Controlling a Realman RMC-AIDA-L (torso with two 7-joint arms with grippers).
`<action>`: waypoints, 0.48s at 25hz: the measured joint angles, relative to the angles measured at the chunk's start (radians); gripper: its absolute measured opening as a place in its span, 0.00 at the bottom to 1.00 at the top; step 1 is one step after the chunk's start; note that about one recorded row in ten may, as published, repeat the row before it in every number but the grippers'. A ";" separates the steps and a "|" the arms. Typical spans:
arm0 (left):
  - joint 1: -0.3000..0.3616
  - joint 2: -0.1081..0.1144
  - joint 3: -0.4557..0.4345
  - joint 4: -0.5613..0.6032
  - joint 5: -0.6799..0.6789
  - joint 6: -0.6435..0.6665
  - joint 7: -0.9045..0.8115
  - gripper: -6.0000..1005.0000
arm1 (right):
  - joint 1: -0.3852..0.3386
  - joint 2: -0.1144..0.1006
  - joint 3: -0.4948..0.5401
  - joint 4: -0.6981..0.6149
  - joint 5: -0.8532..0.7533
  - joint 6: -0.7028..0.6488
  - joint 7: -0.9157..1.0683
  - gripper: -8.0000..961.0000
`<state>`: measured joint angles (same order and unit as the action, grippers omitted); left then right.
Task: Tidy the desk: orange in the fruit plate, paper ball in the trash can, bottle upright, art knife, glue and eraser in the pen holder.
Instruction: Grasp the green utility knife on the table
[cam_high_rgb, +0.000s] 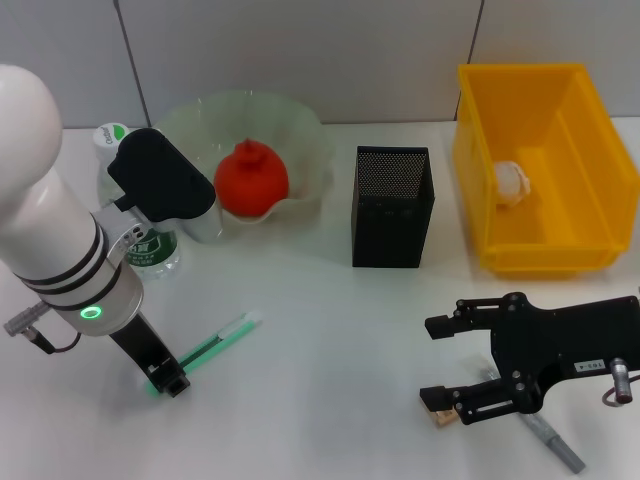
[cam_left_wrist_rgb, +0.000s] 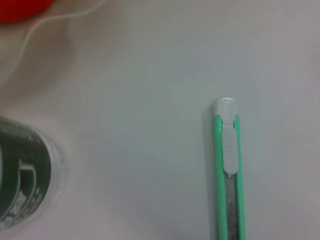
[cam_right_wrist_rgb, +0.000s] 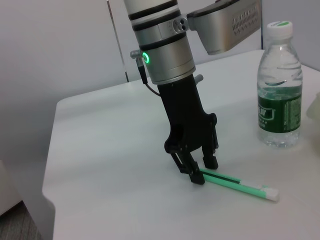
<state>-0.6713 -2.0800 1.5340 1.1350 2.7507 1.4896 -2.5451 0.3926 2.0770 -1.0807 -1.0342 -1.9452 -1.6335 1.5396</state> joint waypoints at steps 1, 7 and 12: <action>-0.001 0.000 0.000 0.000 -0.001 0.000 0.001 0.39 | 0.000 0.000 0.000 0.002 0.000 0.000 -0.001 0.86; -0.011 0.000 0.000 -0.008 -0.002 0.003 0.005 0.39 | 0.003 0.000 0.001 0.011 0.000 0.000 -0.002 0.86; -0.022 0.000 0.000 -0.034 -0.003 0.001 0.006 0.36 | 0.005 0.000 0.002 0.013 0.000 0.000 -0.004 0.86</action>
<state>-0.6935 -2.0799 1.5335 1.1014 2.7481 1.4909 -2.5391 0.3971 2.0770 -1.0784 -1.0216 -1.9452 -1.6337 1.5357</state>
